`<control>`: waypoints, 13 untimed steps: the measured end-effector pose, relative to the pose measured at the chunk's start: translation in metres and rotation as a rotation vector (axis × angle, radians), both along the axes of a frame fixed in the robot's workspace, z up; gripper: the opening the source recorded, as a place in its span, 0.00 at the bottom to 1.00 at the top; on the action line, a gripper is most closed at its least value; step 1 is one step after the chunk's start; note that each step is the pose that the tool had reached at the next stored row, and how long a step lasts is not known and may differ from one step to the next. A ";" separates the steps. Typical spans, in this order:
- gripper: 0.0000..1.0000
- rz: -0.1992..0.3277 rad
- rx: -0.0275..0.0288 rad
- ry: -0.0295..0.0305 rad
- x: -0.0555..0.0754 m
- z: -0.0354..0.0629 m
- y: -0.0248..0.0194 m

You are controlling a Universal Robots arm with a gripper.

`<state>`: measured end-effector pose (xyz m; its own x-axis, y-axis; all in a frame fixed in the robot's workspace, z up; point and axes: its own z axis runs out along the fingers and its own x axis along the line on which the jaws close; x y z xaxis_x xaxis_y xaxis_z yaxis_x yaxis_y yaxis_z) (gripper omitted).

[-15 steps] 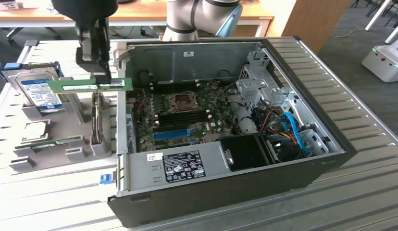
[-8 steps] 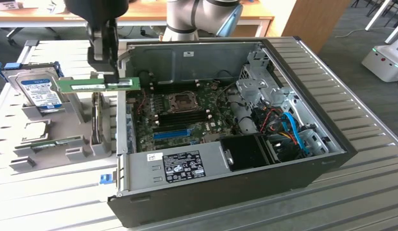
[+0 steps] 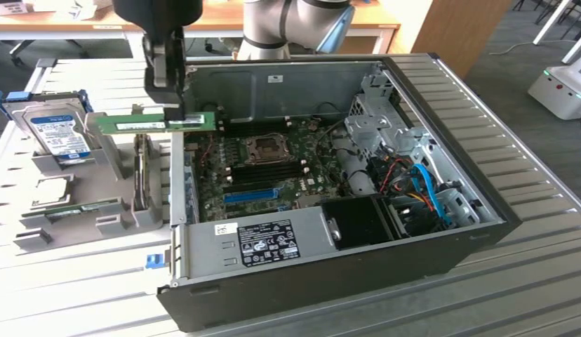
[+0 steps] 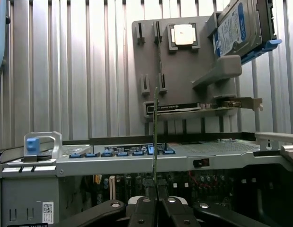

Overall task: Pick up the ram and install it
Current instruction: 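Pick up the ram and move it above insertion slot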

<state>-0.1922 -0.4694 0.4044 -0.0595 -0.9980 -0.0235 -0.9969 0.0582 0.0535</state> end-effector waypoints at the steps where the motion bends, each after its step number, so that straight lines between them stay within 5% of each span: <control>1: 0.12 0.000 0.0001 -0.0001 0.002 0.0000 0.0000; 13: 0.12 0.000 -0.0001 0.0007 0.022 0.0003 0.0000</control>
